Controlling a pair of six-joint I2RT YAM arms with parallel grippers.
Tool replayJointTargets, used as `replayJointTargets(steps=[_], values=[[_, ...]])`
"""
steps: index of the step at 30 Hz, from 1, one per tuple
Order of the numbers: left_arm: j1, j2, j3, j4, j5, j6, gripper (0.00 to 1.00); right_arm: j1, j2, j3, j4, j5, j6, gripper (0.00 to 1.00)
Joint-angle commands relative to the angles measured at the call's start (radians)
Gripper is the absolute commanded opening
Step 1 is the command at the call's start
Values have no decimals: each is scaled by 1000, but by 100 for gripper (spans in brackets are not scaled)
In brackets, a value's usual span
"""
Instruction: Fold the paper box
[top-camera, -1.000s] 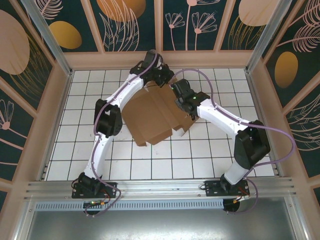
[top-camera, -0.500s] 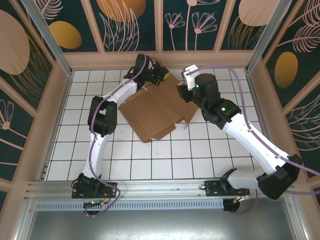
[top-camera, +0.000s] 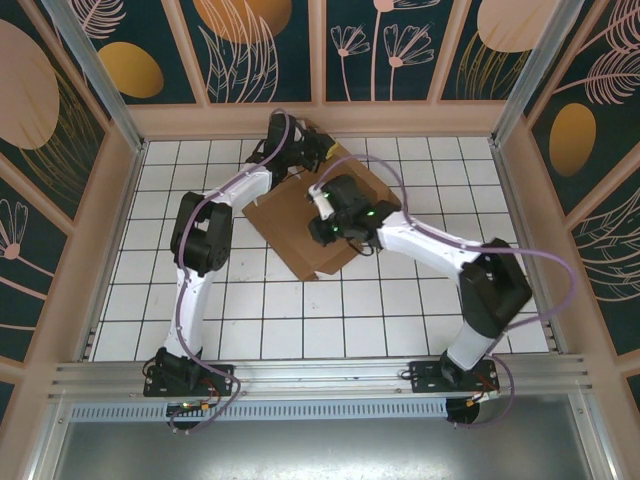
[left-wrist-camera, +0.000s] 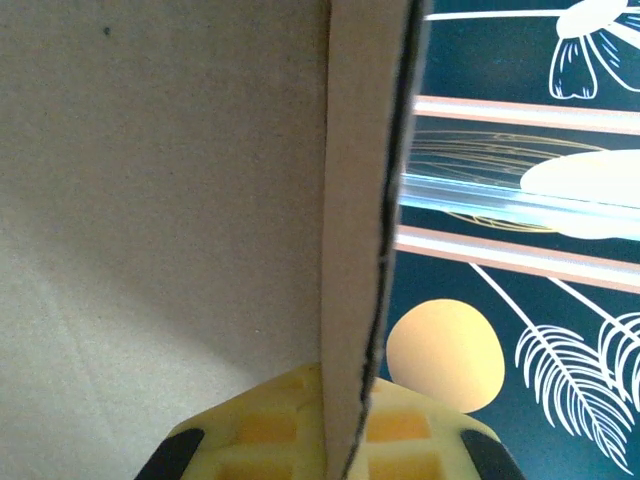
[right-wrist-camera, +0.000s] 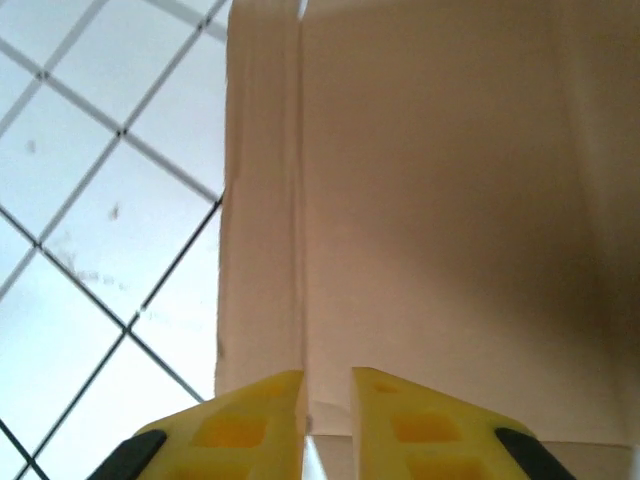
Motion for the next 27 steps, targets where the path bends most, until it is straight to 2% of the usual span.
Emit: replayJointTargets(steps=[1,3,10,17,22,24,27], values=[[6,-77,-27,15,-61,9,0,21,88,46,2,-60,64,10],[5,-86,-26,-21,-85,24,0,27,151,55,-5,-107,65,0],[6,-186,-145,-25,-188,48,0,37,265,24,-46,-99,88,0],[8,-298,-266,-47,-284,50,0,31,221,-85,-84,-38,90,0],[6,-358,-275,-201,-403,52,0,1,157,-155,-134,-48,71,0],[5,-415,-364,-142,-446,19,0,-18,139,-177,-165,-50,65,0],[3,-510,-555,32,-503,-61,0,-46,128,-195,-202,-33,60,0]])
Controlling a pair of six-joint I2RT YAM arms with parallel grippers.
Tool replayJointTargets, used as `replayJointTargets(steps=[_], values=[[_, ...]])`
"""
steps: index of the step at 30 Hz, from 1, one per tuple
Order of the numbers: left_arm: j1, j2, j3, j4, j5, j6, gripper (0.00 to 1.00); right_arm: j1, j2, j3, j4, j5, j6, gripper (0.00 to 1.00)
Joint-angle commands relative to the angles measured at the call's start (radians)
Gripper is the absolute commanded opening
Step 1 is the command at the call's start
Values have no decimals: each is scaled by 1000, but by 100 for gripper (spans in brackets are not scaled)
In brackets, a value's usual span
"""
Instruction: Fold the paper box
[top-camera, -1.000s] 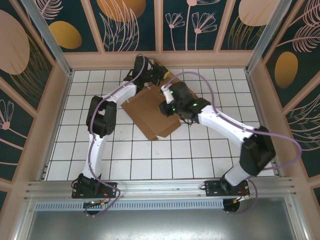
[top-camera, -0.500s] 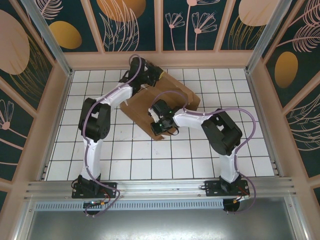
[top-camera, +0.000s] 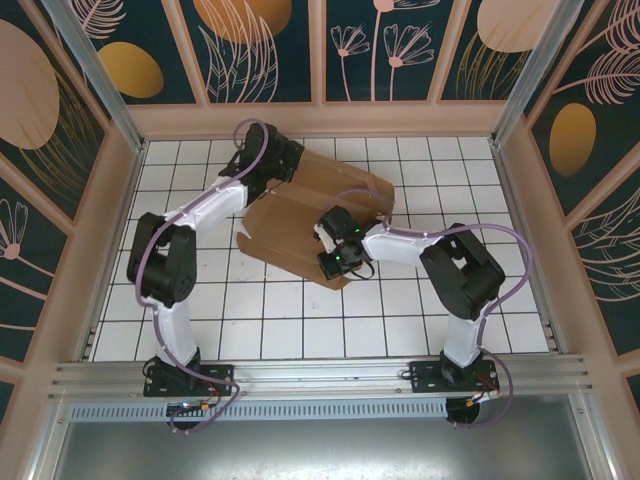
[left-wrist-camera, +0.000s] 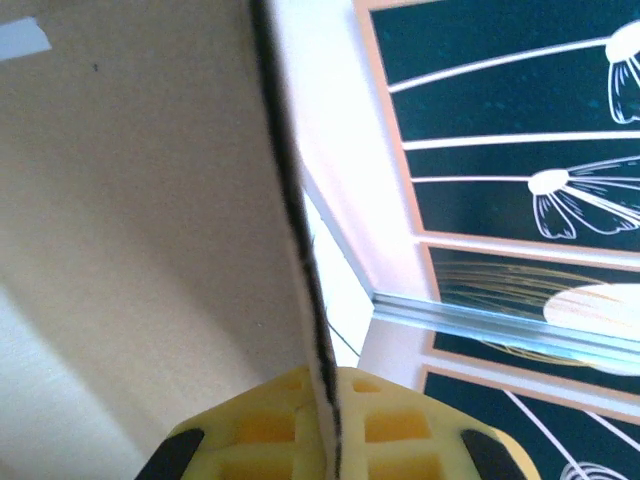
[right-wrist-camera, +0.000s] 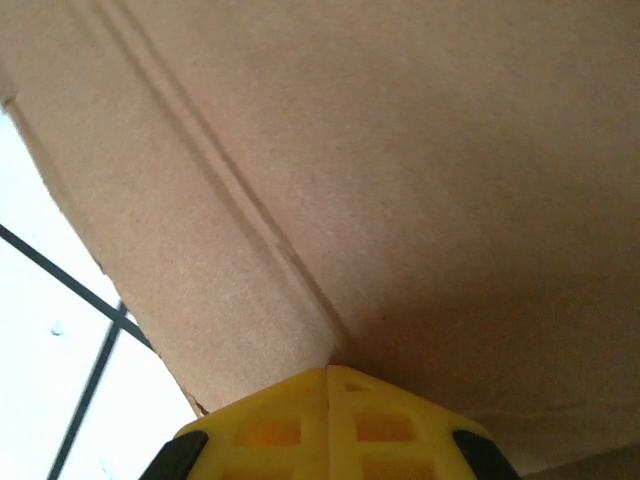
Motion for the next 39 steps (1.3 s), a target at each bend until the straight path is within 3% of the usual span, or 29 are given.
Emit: replayJointTargets(steps=[1,4,10,17,24,30,39], values=[[2,-98,-141,128,-117,-81,0,-37,-11,-50,-159,59,-11,0],[-8,-142,-205,160,-159,-58,0,-67,-29,-55,-172,93,-6,0],[-79,-265,-391,351,-352,-4,0,-121,-63,-31,-207,148,-39,0],[-115,-319,-520,467,-466,-22,0,-118,-154,13,-201,65,-43,21],[-128,-310,-561,502,-481,-54,0,-46,-169,-14,-120,-47,42,27],[-128,-317,-589,516,-484,-100,0,32,-125,3,-86,16,84,28],[-142,-334,-583,462,-504,-214,0,74,12,161,-71,141,118,29]])
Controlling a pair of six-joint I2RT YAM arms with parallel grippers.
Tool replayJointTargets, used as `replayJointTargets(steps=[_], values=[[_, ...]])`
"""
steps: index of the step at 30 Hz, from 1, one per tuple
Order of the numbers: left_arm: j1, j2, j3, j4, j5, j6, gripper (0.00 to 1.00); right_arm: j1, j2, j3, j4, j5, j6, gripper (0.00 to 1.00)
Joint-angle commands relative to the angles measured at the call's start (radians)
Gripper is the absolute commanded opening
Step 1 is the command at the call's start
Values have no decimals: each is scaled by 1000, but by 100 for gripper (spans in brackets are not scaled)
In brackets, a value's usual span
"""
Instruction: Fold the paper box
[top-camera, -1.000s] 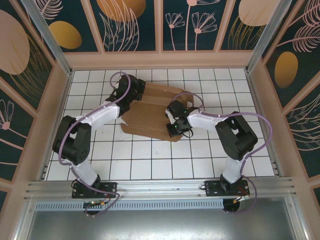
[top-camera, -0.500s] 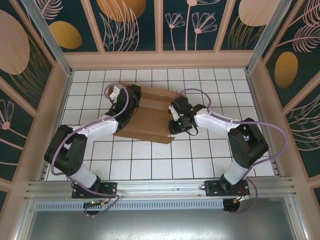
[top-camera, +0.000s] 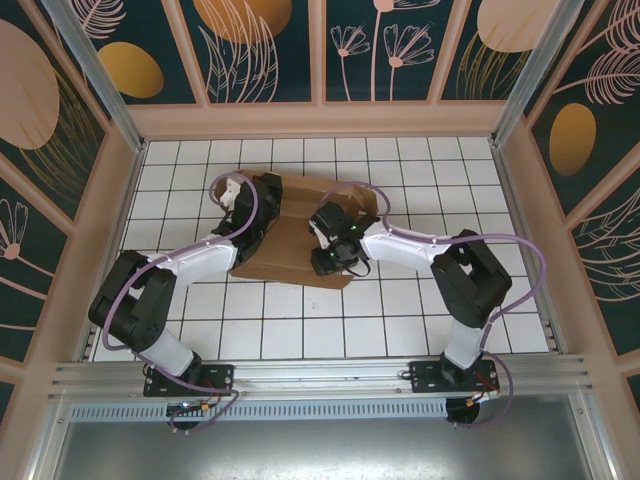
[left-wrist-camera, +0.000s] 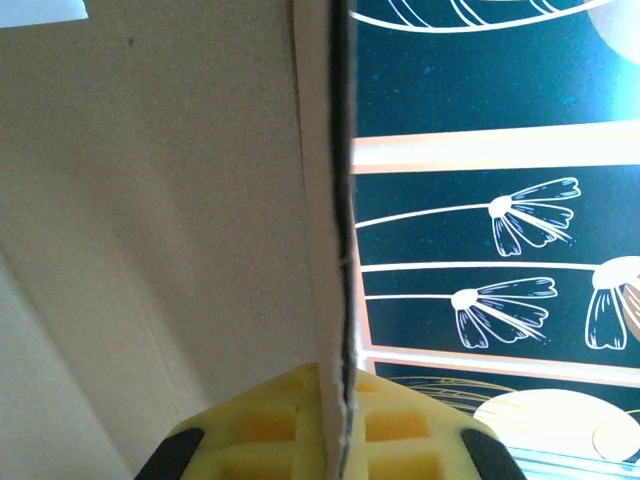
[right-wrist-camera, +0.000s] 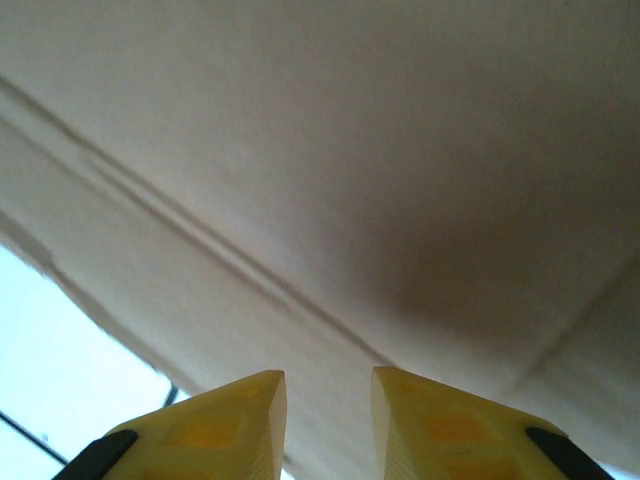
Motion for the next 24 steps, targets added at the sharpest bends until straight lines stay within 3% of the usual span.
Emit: replayJointTargets(steps=[1,7,19,24], values=[[-16,-38,-2,-29,-47,-79,0,6,75,73,8,58,30,28],[-51,-50,-8,-78,-115,-125,0,10,143,39,-18,90,-9,28],[-118,-25,14,-149,-292,-211,0,-127,35,-128,-36,108,-82,28],[-149,10,42,-145,-343,-211,0,-171,-36,-118,-24,19,-119,33]])
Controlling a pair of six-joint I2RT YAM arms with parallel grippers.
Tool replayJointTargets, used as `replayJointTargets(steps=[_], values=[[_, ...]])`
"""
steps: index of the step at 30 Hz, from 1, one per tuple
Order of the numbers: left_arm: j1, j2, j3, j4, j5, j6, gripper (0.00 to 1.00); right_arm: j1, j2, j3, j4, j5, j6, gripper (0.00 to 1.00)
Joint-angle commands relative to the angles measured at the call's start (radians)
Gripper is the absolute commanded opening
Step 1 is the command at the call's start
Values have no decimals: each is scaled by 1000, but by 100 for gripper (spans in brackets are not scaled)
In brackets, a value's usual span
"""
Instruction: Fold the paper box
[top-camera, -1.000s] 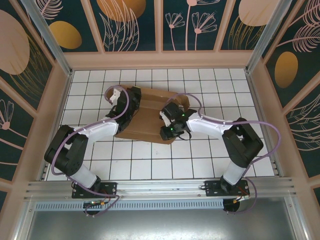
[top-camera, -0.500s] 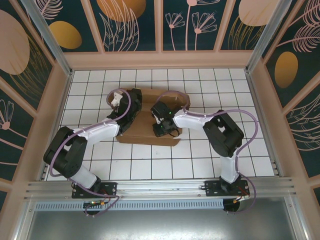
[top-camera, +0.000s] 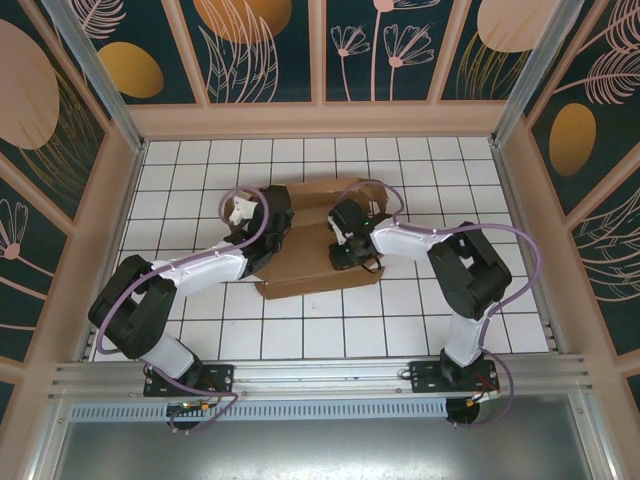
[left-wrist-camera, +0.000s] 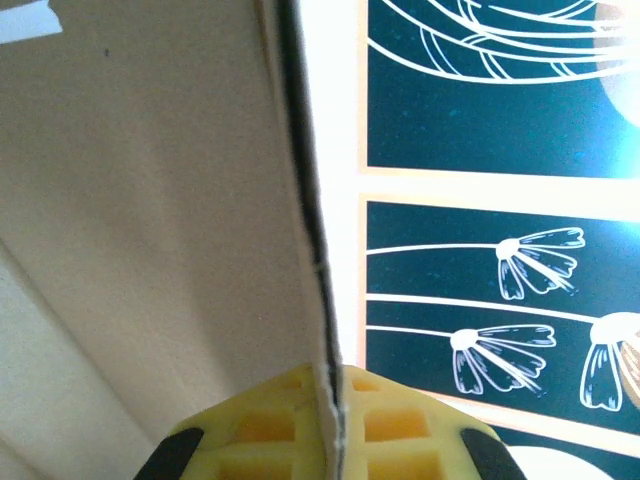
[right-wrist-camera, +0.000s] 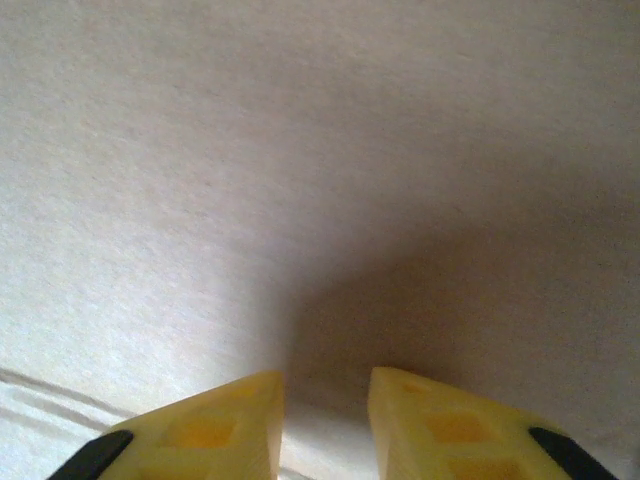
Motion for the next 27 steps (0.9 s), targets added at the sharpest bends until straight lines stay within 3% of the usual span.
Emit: replayJointTargets(steps=[1,5,11,20,27], values=[[-13,35,32,-22,-81,-23,0,-39,-70,-8,-63,-42,-33,34],[-16,57,21,2,-82,-50,0,-104,-212,17,-14,-170,-9,46],[-16,67,-10,73,-81,-55,0,-249,-336,89,-44,-317,22,50],[-16,67,-100,198,-39,-15,3,-299,-327,211,-87,-190,131,51],[-16,91,-119,262,-12,-7,10,-297,-244,270,-105,-202,196,52]])
